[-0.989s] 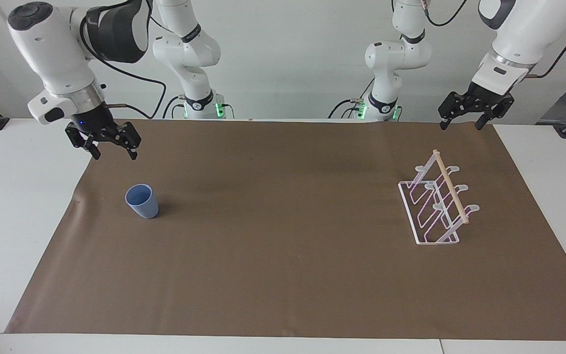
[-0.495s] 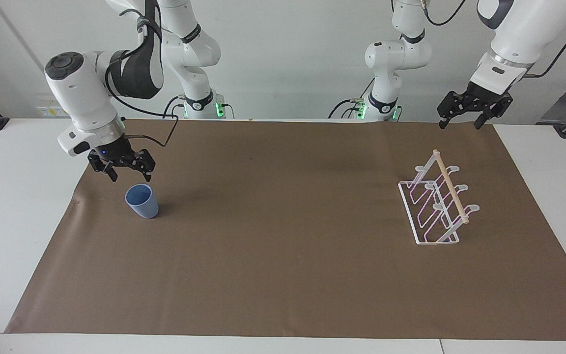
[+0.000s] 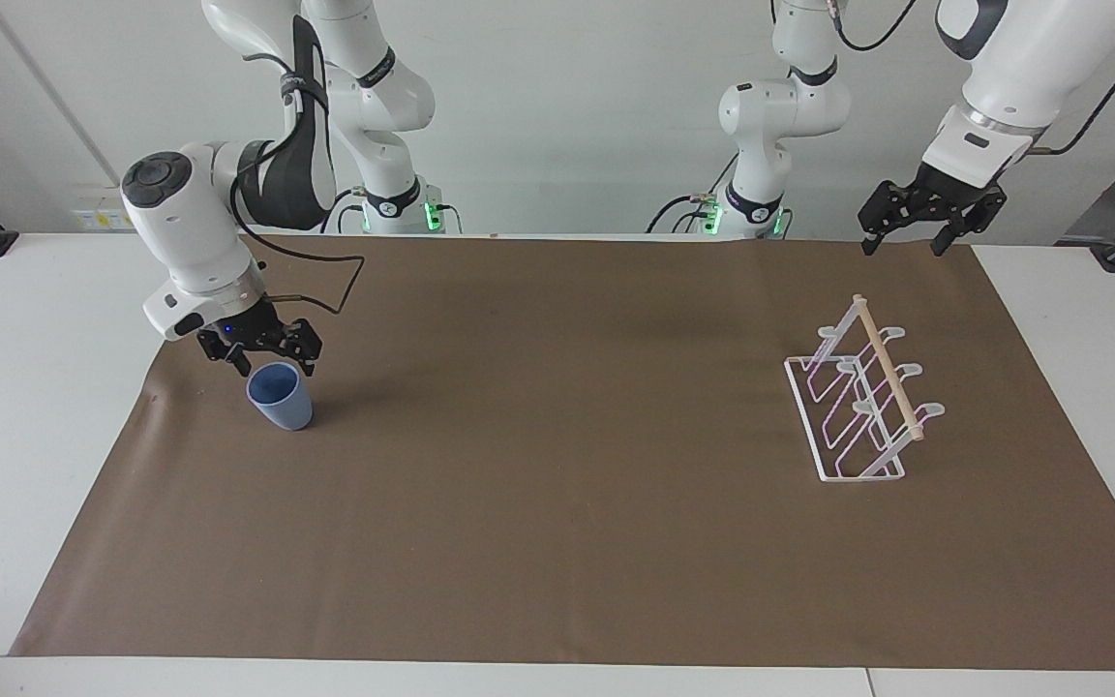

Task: Hang cup on cup holder
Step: 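Reach the right gripper down and grasp the light blue cup rim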

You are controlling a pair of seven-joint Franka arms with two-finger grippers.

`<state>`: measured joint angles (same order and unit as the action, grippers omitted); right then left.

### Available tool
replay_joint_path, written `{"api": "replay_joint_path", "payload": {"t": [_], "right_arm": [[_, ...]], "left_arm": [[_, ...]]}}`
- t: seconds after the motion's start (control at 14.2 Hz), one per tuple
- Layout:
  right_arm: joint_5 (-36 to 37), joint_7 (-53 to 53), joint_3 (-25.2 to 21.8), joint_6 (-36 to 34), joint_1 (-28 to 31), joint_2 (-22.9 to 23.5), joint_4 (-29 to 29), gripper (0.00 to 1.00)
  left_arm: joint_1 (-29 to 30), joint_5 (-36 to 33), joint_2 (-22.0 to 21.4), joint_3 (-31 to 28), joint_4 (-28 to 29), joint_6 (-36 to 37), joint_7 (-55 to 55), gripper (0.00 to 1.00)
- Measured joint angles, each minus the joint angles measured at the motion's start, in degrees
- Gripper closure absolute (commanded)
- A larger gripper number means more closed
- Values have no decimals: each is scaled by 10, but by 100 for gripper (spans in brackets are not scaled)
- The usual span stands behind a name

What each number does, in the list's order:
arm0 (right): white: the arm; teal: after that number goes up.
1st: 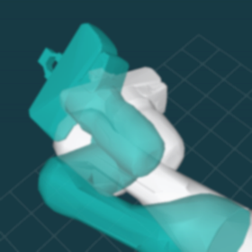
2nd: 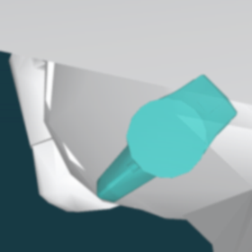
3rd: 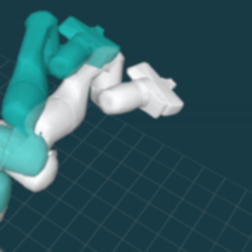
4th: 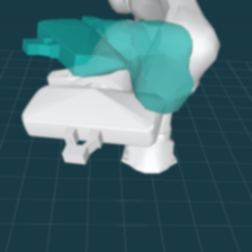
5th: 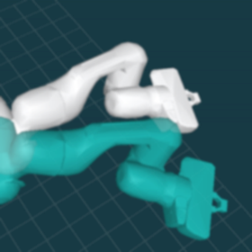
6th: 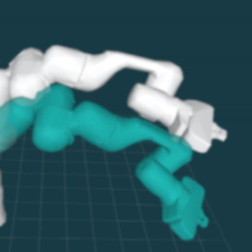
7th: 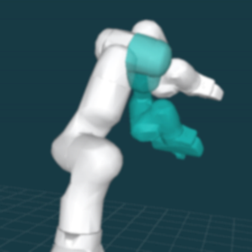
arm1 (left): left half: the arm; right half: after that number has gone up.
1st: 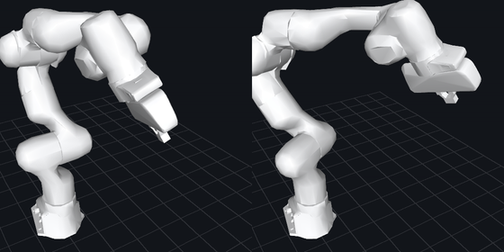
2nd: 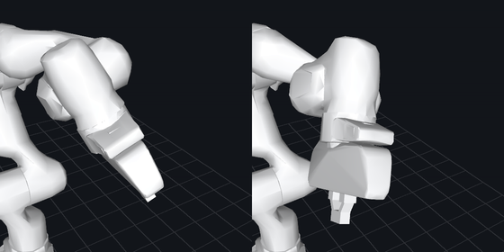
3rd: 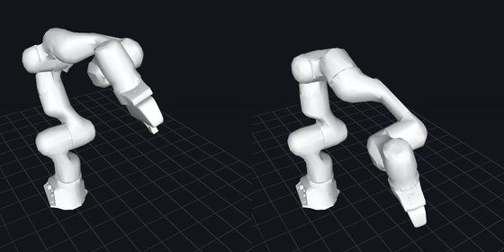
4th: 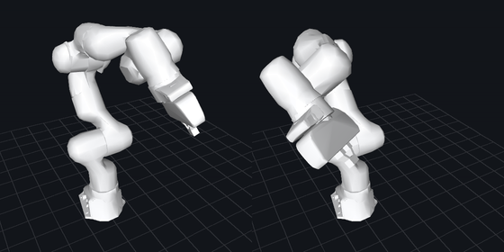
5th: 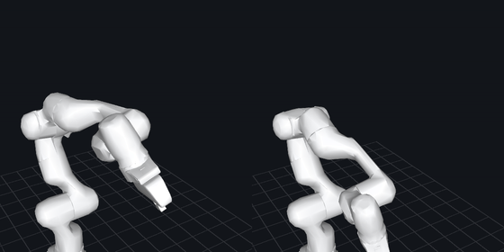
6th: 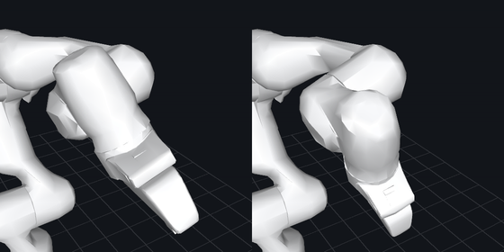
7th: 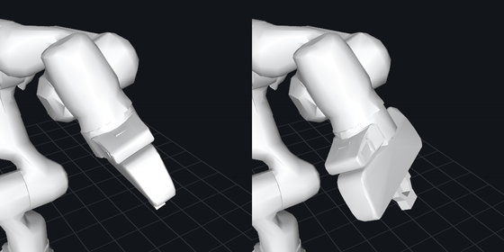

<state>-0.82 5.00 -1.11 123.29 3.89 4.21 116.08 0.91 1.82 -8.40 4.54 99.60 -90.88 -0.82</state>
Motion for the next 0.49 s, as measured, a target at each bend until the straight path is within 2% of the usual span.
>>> {"api": "replay_joint_path", "payload": {"t": [0.21,0.49], "right_arm": [[0,0,0,36,0,0,42,0],[0,0,6,42,-1,0,51,0]], "left_arm": [[0,0,0,0,1,-1,0,0],[0,0,-1,0,2,-2,0,0]]}}
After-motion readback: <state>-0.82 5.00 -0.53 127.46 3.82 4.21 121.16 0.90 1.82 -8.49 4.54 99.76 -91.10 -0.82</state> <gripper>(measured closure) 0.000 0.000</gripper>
